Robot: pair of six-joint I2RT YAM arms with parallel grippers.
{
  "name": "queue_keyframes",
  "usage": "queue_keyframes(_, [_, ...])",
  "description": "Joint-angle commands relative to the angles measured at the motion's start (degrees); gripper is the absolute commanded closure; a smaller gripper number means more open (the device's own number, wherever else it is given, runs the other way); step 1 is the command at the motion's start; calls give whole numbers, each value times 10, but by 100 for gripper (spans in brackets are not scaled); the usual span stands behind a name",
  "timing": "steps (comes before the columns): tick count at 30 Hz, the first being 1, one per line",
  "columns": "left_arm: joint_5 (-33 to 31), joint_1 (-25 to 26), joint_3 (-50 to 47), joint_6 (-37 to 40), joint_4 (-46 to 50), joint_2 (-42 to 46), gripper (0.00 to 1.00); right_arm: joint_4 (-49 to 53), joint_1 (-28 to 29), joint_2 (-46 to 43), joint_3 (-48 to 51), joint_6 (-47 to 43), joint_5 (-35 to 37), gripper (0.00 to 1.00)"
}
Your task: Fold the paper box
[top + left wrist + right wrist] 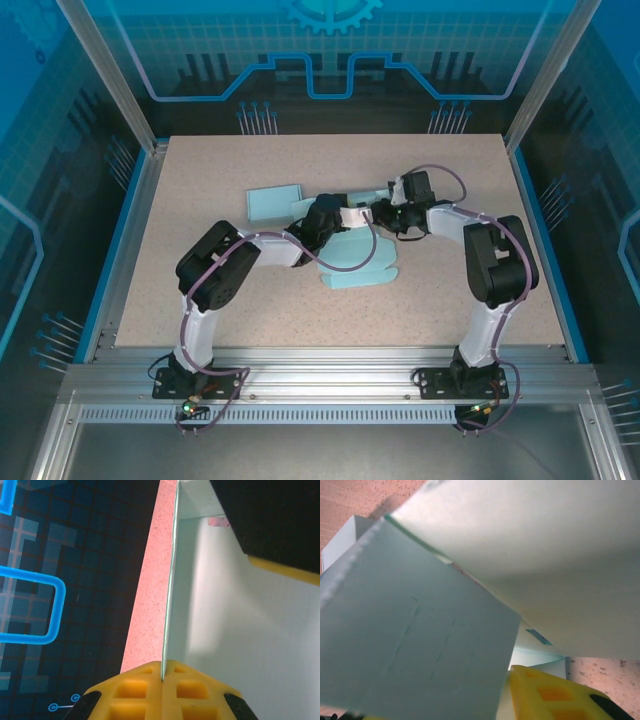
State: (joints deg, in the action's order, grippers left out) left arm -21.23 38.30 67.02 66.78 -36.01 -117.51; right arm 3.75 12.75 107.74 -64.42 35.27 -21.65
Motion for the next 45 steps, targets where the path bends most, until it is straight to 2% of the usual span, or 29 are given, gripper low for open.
queue_keyframes(1, [-2, 6, 9, 7, -2, -15, 100, -3, 9, -2, -1, 6, -4, 66])
queue_keyframes(6, [-6, 3, 1, 34, -21, -14, 100, 47, 5, -54, 20, -27, 28, 61])
queue_keyframes(11, [0, 3, -6, 57, -37, -14, 100, 70, -22, -134, 65, -55, 33, 56])
queue_keyframes(15, [8, 3, -10, 55, -48, -9, 100, 80, -71, -186, 87, -71, 2, 54])
queue_keyframes(19, [16, 3, -15, 48, -55, -4, 100, 95, -132, -200, 77, -88, -13, 53])
queue_keyframes(23, [19, 2, -22, 52, -65, -3, 100, 89, -204, -157, 46, -91, -51, 56])
queue_keyframes(26, [21, 3, -27, 57, -79, -3, 100, 90, -228, -84, -5, -96, -90, 59])
queue_keyframes(32, [18, 3, -35, 60, -98, 3, 100, 86, -225, 70, -117, -94, -150, 64])
queue_keyframes(36, [20, 3, -39, 57, -97, 10, 100, 86, -210, 135, -169, -99, -183, 65])
queue_keyframes(40, [18, 2, -38, 61, -97, 4, 100, 85, -182, 151, -184, -116, -211, 64])
queue_keyframes(45, [15, 2, -37, 92, -107, -12, 100, 71, -163, 122, -153, -131, -206, 63])
